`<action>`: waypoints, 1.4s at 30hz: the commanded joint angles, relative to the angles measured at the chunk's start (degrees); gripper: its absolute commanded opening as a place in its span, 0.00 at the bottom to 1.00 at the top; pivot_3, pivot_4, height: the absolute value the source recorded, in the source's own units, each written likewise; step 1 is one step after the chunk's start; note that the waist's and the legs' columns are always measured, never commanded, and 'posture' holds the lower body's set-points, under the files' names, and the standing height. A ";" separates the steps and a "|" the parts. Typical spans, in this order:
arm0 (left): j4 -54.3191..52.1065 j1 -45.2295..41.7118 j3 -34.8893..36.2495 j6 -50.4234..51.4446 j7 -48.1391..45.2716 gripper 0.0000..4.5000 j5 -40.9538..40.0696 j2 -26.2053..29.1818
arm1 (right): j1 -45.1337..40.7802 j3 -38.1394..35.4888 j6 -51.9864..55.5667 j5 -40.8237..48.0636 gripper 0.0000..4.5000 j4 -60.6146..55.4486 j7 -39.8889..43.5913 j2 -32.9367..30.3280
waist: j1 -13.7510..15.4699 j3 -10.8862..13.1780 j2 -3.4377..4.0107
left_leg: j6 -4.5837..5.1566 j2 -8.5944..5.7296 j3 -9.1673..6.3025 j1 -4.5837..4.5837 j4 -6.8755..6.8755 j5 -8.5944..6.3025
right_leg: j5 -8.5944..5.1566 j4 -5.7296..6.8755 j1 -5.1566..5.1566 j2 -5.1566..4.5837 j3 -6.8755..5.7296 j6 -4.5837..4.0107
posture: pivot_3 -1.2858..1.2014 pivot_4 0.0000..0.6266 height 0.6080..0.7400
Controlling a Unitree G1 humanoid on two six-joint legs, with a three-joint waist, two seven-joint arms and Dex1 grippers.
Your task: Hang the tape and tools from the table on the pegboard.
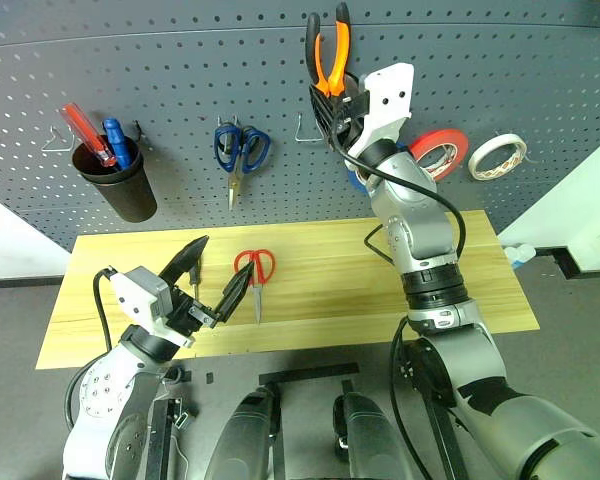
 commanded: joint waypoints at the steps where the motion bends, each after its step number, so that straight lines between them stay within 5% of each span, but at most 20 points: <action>1: -0.31 -0.29 0.35 -2.61 -0.18 1.00 -0.03 -0.36 | -3.17 -0.79 -1.26 0.34 0.46 -2.70 0.10 -0.20 | 0.00 0.00 0.00 | -0.01 0.01 0.00 0.00 0.00 0.01 | 0.01 0.01 0.00 0.01 0.00 -0.01 | 0.53 0.28 1.00; 42: -5.79 3.32 1.46 -2.16 2.44 1.00 -2.62 1.67 | -6.41 -0.42 -9.95 -1.76 0.46 4.39 -8.47 7.18 | 0.02 0.03 0.05 | -0.01 0.09 0.00 -0.01 -0.09 0.01 | 0.02 0.05 -0.11 -0.01 0.06 -0.06 | 0.55 0.41 1.00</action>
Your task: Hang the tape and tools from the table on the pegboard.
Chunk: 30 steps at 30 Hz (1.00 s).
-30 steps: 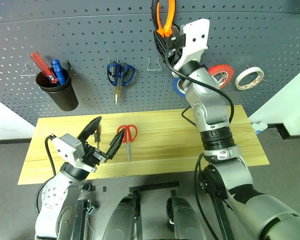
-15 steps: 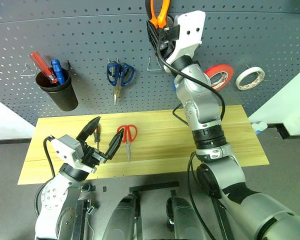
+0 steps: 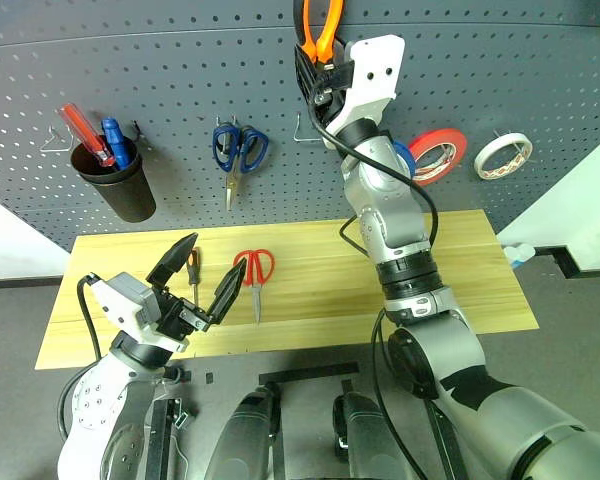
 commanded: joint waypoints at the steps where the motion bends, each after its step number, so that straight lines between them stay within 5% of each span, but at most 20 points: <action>1: -2.81 0.49 1.09 0.19 0.32 1.00 -1.04 0.68 | -1.12 -0.26 -2.22 -0.50 0.46 -1.32 -0.62 0.63 | 0.04 0.01 0.00 | 0.00 0.00 0.00 0.00 0.00 0.00 | 0.00 0.00 0.00 0.00 0.00 0.00 | 0.55 0.41 1.00; 30: -5.56 2.50 2.04 1.94 1.40 1.00 -2.49 2.57 | 1.81 0.42 -2.23 -1.46 0.46 -0.88 -2.26 3.21 | 0.05 0.24 0.11 | 0.01 0.01 0.00 -0.01 -0.55 0.00 | -0.06 -0.33 -0.13 -0.08 0.07 -0.09 | 0.56 0.48 1.00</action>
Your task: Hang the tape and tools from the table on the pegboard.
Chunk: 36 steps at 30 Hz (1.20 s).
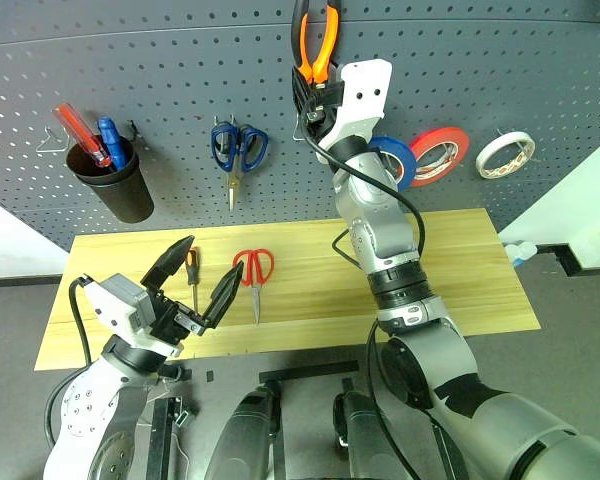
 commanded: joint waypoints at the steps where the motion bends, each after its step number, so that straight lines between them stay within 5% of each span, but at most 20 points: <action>1: -2.81 0.49 1.30 -0.11 0.17 1.00 -0.87 0.50 | -0.41 0.24 -2.09 -0.38 0.46 -1.52 -0.16 0.81 | 0.00 0.04 0.00 | 0.00 0.00 0.00 0.00 -0.02 0.00 | 0.00 -0.01 0.00 0.00 0.00 -0.01 | 0.56 0.48 1.00; 12: -3.00 0.33 1.40 0.25 0.67 1.00 -1.08 0.94 | 0.13 0.21 -1.21 -0.02 0.46 -1.42 -0.10 1.41 | -0.04 0.17 0.04 | 0.00 0.00 0.00 0.00 -0.24 0.00 | -0.03 -0.14 -0.05 -0.02 0.00 -0.05 | 0.56 0.49 1.00; 20: -3.03 0.43 1.32 0.21 0.57 1.00 -0.99 0.62 | 0.32 0.11 -0.33 0.07 1.00 -1.52 -0.20 1.58 | -0.09 0.18 0.05 | 0.00 0.01 0.00 -0.01 -0.33 0.00 | -0.03 -0.33 -0.03 -0.02 0.00 -0.05 | 0.56 0.49 1.00; 36: -1.09 -0.51 0.05 -0.96 -0.15 1.00 0.21 -0.71 | 0.72 0.76 -0.47 -0.25 1.00 -2.51 0.93 1.23 | -0.08 0.18 0.04 | -0.01 0.02 -0.01 -0.01 -0.36 0.00 | -0.03 -0.40 -0.02 -0.01 -0.01 -0.05 | 0.56 0.44 1.00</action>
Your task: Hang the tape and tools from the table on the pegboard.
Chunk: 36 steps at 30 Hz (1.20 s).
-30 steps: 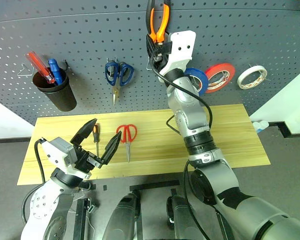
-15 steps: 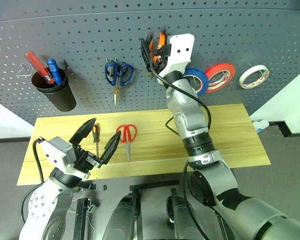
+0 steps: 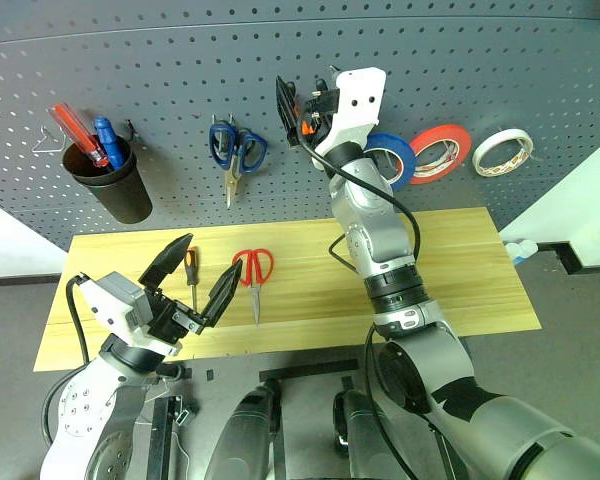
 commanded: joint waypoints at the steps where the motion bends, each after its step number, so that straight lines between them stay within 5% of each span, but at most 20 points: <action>1: 0.11 -0.26 -0.49 -1.83 -0.48 1.00 0.89 -0.66 | -0.13 0.36 -0.65 -0.29 1.00 -2.72 0.50 -0.02 | 0.00 0.00 -0.01 | 0.00 0.00 0.00 0.00 0.00 0.00 | 0.00 0.00 0.00 0.00 0.00 0.00 | 0.55 0.44 1.00; 20: 10.73 -8.35 -3.24 -8.34 -3.65 1.00 4.29 -4.71 | 10.94 2.86 11.21 -0.94 1.00 -24.14 3.89 -5.66 | 0.18 -0.36 -0.14 | -0.19 -0.01 0.00 -0.04 -0.04 0.11 | 0.03 -0.12 0.03 0.10 -0.09 0.04 | 0.53 0.26 1.00; 28: 15.25 -10.01 -4.15 -11.33 -5.36 1.00 5.44 -5.48 | 17.30 1.75 17.85 -0.03 1.00 -35.55 6.14 -10.67 | 0.28 -2.48 -0.12 | -0.37 -0.03 0.02 -0.03 -0.03 0.21 | 0.03 -0.13 0.08 0.17 -0.13 0.05 | 0.53 0.16 1.00; 36: 16.60 -10.98 -3.20 -9.00 -3.07 1.00 8.56 -3.88 | 24.86 -6.44 35.62 13.31 1.00 -53.55 14.84 -22.37 | 1.22 -5.06 -0.11 | -0.10 -0.04 0.01 0.09 0.07 0.06 | 0.08 -0.15 0.29 0.20 -0.13 0.14 | 0.53 0.12 1.00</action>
